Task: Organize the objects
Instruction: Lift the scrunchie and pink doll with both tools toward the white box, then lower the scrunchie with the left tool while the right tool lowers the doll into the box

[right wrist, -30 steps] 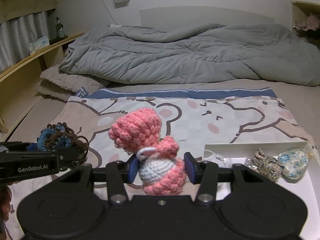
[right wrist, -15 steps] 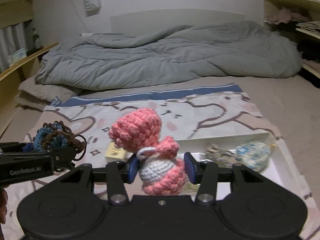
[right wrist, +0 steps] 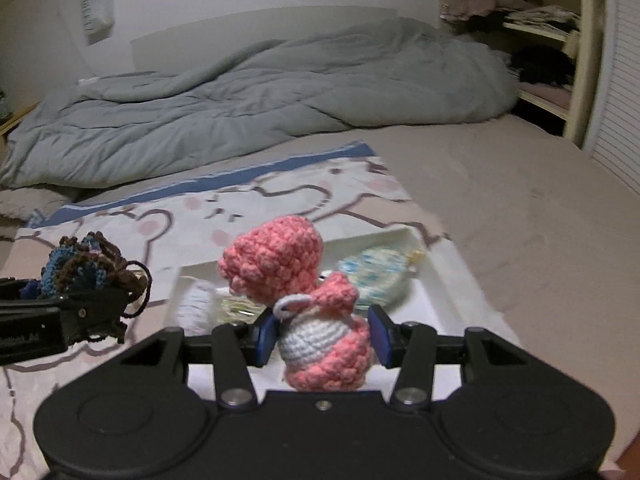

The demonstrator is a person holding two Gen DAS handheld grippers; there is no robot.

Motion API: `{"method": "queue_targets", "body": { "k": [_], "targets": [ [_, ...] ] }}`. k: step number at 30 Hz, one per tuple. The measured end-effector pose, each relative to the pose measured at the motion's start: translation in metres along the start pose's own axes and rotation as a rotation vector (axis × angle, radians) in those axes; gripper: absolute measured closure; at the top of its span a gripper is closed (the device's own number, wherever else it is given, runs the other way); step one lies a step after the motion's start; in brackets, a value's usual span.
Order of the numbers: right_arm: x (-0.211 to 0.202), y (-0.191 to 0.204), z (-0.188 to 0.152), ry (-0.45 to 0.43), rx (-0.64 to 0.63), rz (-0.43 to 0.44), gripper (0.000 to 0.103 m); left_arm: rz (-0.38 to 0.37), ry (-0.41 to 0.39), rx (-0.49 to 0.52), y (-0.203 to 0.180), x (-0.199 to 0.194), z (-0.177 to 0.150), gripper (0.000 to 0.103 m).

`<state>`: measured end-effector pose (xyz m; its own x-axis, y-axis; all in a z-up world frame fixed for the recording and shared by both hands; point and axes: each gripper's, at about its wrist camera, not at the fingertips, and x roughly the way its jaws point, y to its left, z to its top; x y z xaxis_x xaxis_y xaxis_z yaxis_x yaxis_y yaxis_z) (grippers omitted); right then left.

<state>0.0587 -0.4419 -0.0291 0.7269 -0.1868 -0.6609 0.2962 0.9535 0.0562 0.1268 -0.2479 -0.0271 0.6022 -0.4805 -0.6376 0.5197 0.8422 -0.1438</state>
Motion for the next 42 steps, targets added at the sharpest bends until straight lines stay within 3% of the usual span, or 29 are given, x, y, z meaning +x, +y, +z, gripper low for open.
{"method": "queue_targets", "body": {
  "k": [10, 17, 21, 27, 33, 35, 38, 42],
  "targets": [
    [0.016, -0.046, -0.011, 0.071, 0.008, -0.074, 0.054, -0.087, 0.096, 0.083, -0.055, 0.043, -0.006, 0.048],
    [0.051, -0.051, -0.012, 0.156, -0.050, -0.129, 0.054, -0.105, 0.201, 0.130, -0.069, 0.080, -0.020, 0.048],
    [0.064, -0.055, -0.009, 0.168, 0.008, -0.126, 0.054, -0.115, 0.233, 0.125, -0.070, 0.099, -0.023, 0.048],
    [0.076, -0.062, -0.007, 0.143, 0.086, -0.146, 0.047, -0.131, 0.249, 0.118, -0.072, 0.121, -0.022, 0.048],
    [0.075, -0.067, -0.006, 0.147, 0.108, -0.133, 0.049, -0.129, 0.230, 0.123, -0.074, 0.141, -0.022, 0.048],
    [0.073, -0.068, -0.006, 0.143, 0.114, -0.124, 0.049, -0.126, 0.205, 0.112, -0.071, 0.146, -0.022, 0.044],
    [0.071, -0.069, -0.007, 0.146, 0.111, -0.108, 0.049, -0.114, 0.192, 0.080, -0.068, 0.153, -0.022, 0.030],
    [0.070, -0.068, -0.009, 0.155, 0.101, -0.093, 0.049, -0.123, 0.220, 0.042, -0.060, 0.156, -0.020, 0.029]
  ]
}}
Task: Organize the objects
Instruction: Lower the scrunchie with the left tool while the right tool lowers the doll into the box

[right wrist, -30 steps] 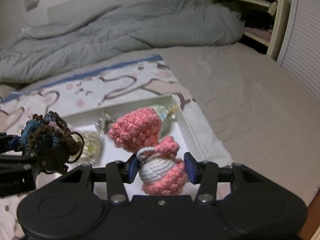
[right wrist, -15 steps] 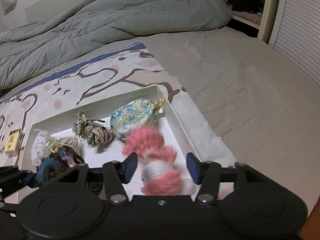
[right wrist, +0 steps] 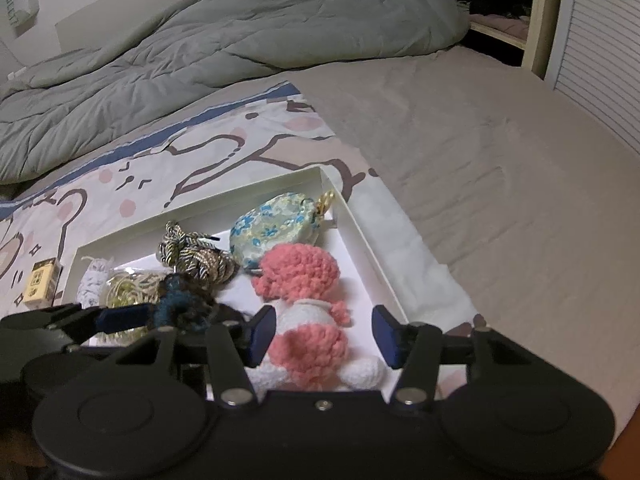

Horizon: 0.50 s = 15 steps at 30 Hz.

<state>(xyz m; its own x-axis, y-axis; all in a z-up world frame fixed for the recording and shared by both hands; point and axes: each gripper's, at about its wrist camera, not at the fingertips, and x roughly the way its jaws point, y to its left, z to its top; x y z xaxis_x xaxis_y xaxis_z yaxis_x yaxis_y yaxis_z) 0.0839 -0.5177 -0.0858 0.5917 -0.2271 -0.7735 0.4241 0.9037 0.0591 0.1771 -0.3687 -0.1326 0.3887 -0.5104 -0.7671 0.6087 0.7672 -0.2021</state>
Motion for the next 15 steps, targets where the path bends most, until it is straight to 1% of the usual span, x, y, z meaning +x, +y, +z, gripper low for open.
{"method": "queue_targets", "body": {
  "k": [7, 15],
  "targets": [
    [-0.005, -0.003, -0.001, -0.014, 0.019, 0.017, 0.049, 0.003, -0.011, 0.014, 0.001, -0.017, 0.001, 0.028],
    [-0.023, -0.009, -0.004, -0.043, 0.054, 0.036, 0.049, 0.012, -0.039, 0.037, -0.002, -0.046, 0.000, 0.028]
  ]
}}
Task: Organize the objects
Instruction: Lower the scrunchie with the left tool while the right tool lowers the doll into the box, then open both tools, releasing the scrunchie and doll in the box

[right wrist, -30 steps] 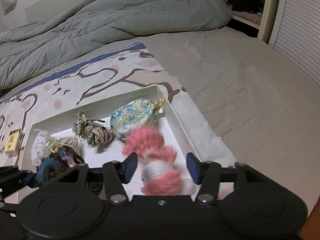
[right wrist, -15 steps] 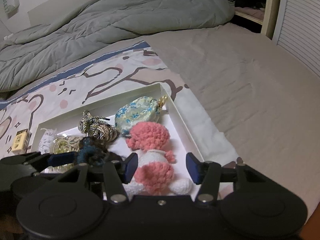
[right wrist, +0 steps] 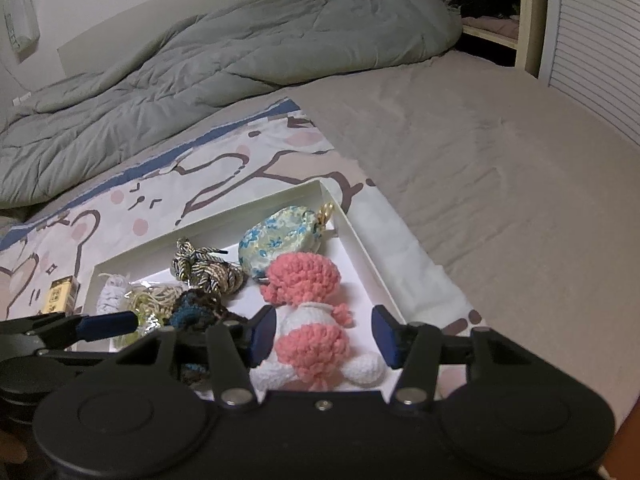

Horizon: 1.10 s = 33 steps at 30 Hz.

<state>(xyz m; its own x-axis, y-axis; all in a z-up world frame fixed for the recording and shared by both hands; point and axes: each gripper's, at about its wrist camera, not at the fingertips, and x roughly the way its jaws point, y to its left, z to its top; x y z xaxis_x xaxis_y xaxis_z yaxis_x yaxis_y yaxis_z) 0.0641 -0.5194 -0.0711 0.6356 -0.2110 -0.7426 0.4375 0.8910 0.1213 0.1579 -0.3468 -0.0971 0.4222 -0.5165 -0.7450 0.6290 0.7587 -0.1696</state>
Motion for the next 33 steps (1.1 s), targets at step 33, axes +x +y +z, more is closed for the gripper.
{"method": "queue_targets", "body": {
  "k": [33],
  "targets": [
    [-0.077, 0.027, -0.022, -0.142, -0.099, 0.036, 0.020, 0.135, -0.132, -0.058, 0.037, -0.108, -0.021, 0.000]
  ]
}}
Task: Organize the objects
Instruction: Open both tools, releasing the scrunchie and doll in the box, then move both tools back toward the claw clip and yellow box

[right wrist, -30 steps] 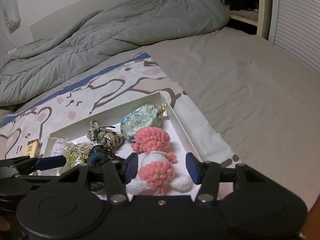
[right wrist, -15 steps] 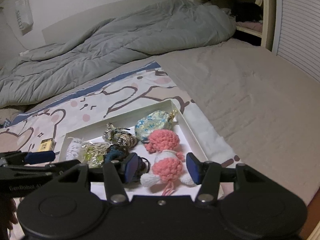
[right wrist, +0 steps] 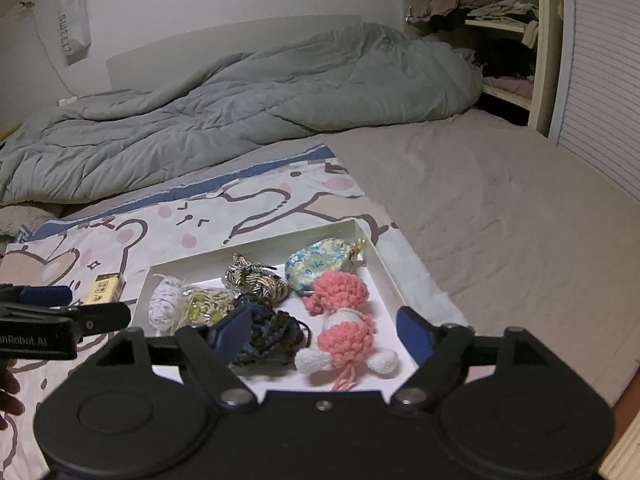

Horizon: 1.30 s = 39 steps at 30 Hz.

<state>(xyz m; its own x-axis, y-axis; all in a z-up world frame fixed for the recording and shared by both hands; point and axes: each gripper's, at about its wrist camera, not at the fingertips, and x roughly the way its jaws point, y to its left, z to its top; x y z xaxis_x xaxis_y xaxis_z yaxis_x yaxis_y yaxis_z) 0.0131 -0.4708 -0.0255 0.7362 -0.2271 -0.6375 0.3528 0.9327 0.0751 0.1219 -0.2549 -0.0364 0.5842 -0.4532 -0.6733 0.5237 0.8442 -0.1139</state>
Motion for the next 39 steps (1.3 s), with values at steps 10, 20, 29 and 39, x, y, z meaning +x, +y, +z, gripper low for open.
{"method": "queue_targets", "body": {
  "k": [10, 20, 29, 39],
  "targets": [
    [-0.011, 0.004, -0.003, -0.038, -0.007, -0.012, 0.000, 0.043, 0.001, -0.019, 0.015, -0.004, -0.002, 0.000],
    [-0.001, 0.015, -0.003, -0.044, -0.022, 0.004, 0.000, 0.079, -0.023, -0.059, 0.039, -0.008, -0.002, 0.000],
    [0.013, 0.040, 0.001, -0.053, -0.036, 0.024, 0.000, 0.145, -0.044, -0.119, 0.075, -0.015, -0.004, 0.000],
    [0.032, 0.088, 0.005, -0.053, -0.085, 0.109, 0.000, 0.256, -0.065, -0.178, 0.132, -0.029, -0.011, 0.000]
  ]
}}
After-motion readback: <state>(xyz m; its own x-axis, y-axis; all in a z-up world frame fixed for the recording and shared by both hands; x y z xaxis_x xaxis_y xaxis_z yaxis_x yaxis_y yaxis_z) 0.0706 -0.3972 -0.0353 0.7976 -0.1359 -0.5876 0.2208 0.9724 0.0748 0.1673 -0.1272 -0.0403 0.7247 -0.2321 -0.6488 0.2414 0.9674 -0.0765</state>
